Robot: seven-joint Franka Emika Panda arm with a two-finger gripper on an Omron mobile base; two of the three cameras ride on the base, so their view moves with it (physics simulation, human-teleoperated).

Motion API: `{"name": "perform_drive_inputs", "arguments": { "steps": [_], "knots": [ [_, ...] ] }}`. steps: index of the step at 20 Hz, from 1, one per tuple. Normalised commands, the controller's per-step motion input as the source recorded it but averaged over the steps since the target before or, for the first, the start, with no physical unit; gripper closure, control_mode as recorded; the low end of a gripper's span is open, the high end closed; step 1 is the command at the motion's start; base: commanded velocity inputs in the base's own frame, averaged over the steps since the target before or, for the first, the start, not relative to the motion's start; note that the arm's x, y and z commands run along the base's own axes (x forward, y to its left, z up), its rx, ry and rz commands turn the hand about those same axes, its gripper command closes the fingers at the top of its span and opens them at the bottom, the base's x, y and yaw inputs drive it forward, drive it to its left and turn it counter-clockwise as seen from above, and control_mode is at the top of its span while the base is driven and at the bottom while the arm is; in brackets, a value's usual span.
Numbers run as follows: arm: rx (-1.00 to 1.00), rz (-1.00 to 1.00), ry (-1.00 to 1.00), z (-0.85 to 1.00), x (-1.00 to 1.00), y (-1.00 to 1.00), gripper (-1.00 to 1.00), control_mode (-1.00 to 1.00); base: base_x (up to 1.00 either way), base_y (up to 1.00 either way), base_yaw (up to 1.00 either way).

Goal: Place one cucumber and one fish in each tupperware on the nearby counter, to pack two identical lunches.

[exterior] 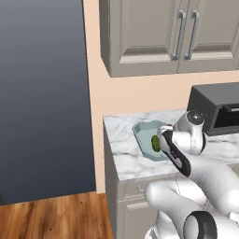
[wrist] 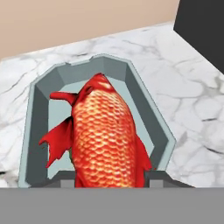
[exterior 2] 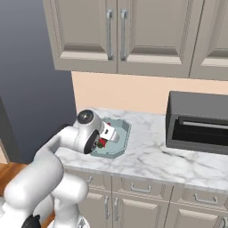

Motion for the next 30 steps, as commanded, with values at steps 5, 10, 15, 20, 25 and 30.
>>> {"name": "perform_drive_inputs", "arguments": {
  "steps": [5,10,15,20,25,30],
  "knots": [
    [0.0,-0.01,0.0,-0.24,0.38,-0.06,1.0,-1.0,0.0,0.0,0.0],
    [0.0,0.0,0.0,-0.26,0.3,-0.01,1.0,-1.0,0.0,0.0,0.0],
    [0.0,-0.01,0.0,-0.24,0.38,-0.08,1.0,-1.0,0.0,0.0,0.0],
    [0.0,-0.01,0.0,-0.17,0.37,-0.08,-1.0,-1.0,0.0,0.0,0.0],
    [0.0,-0.05,0.02,-0.04,0.32,0.0,-1.0,-1.0,0.0,0.0,0.0],
    [0.0,-0.04,0.0,-0.25,0.5,0.0,-1.0,-1.0,0.0,0.0,0.0]
  ]
}}
